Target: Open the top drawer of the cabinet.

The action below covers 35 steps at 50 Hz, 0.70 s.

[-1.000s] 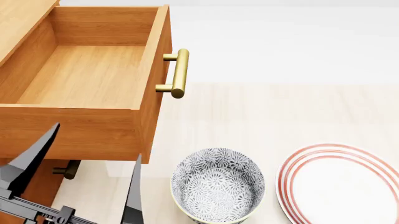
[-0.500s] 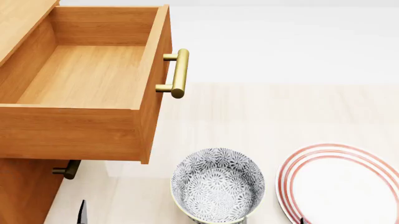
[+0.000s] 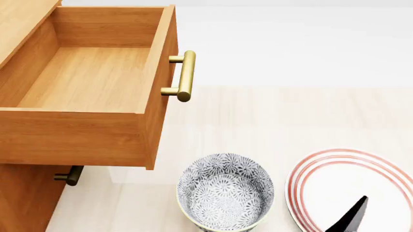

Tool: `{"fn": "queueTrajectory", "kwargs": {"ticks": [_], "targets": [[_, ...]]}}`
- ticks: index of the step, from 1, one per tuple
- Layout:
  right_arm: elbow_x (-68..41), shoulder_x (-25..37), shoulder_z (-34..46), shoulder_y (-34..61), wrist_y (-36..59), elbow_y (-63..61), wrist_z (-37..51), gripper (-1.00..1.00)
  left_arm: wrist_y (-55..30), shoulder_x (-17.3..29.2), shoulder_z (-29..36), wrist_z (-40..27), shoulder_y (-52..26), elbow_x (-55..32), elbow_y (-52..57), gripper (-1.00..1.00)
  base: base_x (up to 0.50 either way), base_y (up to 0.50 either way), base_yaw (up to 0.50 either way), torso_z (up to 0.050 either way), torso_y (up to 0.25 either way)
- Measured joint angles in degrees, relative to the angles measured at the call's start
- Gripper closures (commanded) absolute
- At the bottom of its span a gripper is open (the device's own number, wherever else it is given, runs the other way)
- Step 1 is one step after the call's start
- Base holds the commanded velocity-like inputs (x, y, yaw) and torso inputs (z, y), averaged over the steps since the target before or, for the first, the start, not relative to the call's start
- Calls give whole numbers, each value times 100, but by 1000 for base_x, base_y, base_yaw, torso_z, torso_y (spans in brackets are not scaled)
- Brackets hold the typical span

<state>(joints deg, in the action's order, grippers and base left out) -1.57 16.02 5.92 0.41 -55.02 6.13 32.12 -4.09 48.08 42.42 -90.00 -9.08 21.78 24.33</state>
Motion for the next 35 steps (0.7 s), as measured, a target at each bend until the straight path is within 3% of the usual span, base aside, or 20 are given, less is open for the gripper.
{"fn": "queueTrajectory", "kwargs": {"ticks": [14, 35], "targets": [[456, 16, -1088, 355, 70, -665, 552, -100, -25, -103, -2869, 62, 1064, -250, 658, -100, 0, 0, 0, 0, 0], [261, 540, -2804, 1061, 1091, -2533, 1152, -100, -751, -47, -6135, 562, 1809, -567, 2071, -100, 0, 0, 0, 0, 0]]}}
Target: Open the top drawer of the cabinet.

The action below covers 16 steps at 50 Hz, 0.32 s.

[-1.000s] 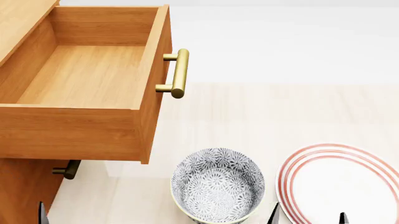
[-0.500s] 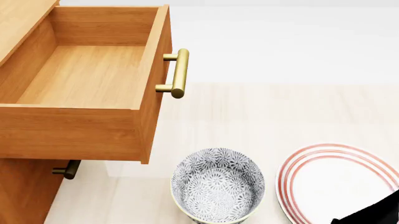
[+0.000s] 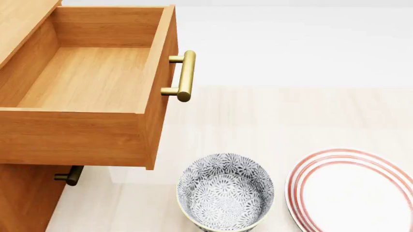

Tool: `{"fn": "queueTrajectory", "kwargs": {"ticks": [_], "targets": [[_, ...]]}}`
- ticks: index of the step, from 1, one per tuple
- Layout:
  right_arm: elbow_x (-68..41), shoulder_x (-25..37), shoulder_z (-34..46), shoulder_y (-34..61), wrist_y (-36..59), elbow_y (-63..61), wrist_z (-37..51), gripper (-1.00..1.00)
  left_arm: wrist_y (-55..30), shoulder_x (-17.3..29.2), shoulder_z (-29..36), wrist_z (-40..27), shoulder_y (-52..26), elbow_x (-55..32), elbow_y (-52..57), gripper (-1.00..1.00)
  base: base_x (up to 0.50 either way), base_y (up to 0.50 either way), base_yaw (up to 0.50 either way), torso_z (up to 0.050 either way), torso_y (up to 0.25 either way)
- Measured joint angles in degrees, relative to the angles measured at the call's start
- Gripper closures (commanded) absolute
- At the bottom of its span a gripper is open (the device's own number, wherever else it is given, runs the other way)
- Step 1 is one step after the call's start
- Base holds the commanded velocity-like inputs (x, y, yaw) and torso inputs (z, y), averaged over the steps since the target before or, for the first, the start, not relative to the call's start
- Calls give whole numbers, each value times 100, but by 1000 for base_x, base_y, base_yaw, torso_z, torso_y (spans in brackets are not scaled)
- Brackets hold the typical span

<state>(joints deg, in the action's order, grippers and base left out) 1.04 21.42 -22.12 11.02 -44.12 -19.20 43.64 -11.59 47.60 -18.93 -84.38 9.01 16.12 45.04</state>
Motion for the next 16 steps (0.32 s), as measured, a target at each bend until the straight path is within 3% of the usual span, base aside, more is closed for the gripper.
{"fn": "queueTrajectory", "kwargs": {"ticks": [8, 16], "targets": [[-279, 219, -501, 97, 407, -732, 131, -100, -268, 20, -996, 417, 104, -76, 682, -100, 0, 0, 0, 0, 0], [-477, 349, -778, 124, 651, -1188, 197, -100, -272, -249, -1676, 1108, -201, -162, 1074, -100, 0, 0, 0, 0, 0]]}}
